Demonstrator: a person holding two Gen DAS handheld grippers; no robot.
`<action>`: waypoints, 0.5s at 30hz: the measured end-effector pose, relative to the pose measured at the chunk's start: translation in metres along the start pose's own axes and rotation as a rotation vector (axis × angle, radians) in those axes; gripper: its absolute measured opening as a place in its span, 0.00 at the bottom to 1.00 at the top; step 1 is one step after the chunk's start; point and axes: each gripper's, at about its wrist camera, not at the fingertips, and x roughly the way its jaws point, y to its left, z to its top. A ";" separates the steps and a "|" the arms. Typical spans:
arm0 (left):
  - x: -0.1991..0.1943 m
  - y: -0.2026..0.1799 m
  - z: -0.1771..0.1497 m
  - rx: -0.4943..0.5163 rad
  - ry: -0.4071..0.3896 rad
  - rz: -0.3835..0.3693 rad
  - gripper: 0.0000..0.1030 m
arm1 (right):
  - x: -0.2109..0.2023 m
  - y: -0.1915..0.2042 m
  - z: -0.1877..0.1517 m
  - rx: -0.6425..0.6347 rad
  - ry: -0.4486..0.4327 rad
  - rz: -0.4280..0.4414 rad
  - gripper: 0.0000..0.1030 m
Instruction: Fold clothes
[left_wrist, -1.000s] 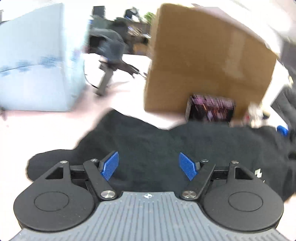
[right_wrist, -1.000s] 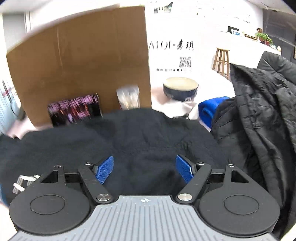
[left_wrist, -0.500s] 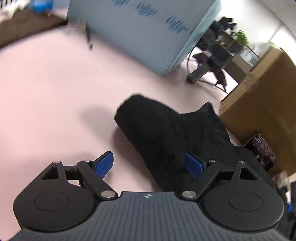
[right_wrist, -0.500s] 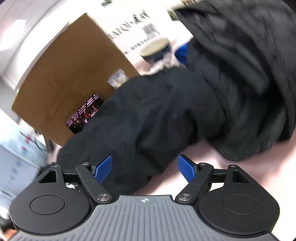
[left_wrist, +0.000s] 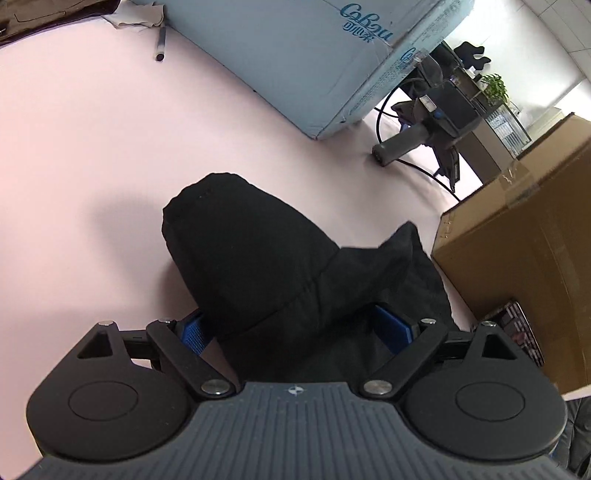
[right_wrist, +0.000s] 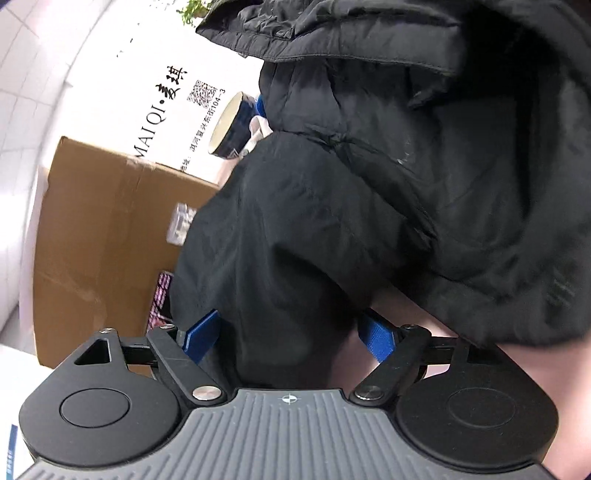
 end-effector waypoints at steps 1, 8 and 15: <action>0.002 -0.003 0.000 0.014 -0.001 0.016 0.73 | 0.002 0.002 0.000 -0.006 0.000 0.000 0.85; 0.004 -0.016 -0.001 0.105 -0.003 0.106 0.42 | 0.015 0.020 -0.005 -0.088 -0.038 -0.032 0.82; -0.019 -0.024 -0.004 0.183 -0.069 0.061 0.18 | 0.000 0.030 -0.011 -0.225 -0.084 -0.056 0.16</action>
